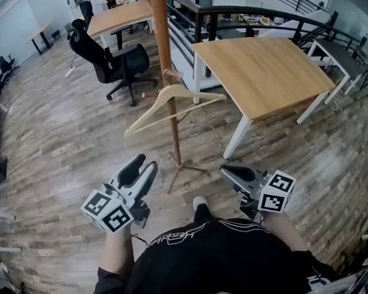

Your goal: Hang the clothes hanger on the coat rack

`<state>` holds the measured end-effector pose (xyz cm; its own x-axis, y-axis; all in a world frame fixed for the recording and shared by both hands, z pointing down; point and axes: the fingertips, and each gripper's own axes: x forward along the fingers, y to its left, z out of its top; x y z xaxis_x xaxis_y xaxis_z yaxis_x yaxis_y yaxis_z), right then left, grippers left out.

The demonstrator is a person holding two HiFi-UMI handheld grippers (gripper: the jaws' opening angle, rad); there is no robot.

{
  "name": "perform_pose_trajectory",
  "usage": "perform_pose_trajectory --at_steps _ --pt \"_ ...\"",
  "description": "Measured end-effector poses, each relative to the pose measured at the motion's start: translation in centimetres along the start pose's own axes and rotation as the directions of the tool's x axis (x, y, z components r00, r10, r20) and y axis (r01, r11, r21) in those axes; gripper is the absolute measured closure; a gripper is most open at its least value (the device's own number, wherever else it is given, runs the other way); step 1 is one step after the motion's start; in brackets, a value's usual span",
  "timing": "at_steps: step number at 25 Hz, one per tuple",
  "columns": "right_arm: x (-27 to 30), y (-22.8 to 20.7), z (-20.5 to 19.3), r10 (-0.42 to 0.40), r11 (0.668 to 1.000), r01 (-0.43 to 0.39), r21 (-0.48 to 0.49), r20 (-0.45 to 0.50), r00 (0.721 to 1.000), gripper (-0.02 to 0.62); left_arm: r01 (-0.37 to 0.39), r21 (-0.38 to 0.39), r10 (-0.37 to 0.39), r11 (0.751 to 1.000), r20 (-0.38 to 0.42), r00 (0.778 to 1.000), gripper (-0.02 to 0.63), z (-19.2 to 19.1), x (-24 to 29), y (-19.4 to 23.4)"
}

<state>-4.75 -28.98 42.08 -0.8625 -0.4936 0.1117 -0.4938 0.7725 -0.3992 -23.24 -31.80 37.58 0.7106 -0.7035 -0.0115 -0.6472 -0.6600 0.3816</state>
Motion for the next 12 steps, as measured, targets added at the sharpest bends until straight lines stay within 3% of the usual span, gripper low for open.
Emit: perform_pose_trajectory --at_steps 2,4,6,8,12 --pt "-0.6 1.6 -0.3 0.0 1.0 0.0 -0.006 0.005 1.0 0.554 0.129 -0.196 -0.11 0.972 0.104 0.989 0.5 -0.5 -1.1 -2.8" --pt "-0.9 3.3 -0.7 0.014 1.0 -0.014 -0.008 0.004 1.0 0.554 0.216 -0.302 -0.172 0.928 0.166 0.971 0.577 -1.3 -1.9 -4.6" --pt "-1.3 4.7 -1.3 0.024 1.0 -0.024 -0.016 -0.008 1.0 0.554 0.223 -0.338 -0.178 0.914 0.159 0.971 0.598 -2.4 -2.5 -5.6" --pt "-1.7 5.5 -1.5 0.032 0.999 -0.032 -0.02 -0.013 0.999 0.554 0.211 -0.331 -0.176 0.92 0.133 0.975 0.598 -3.0 -2.7 -6.6" --pt "-2.9 7.4 -1.5 0.086 0.996 -0.086 -0.009 -0.011 0.996 0.554 0.264 -0.304 -0.224 0.915 0.161 0.961 0.6 -3.1 -3.4 -10.3"
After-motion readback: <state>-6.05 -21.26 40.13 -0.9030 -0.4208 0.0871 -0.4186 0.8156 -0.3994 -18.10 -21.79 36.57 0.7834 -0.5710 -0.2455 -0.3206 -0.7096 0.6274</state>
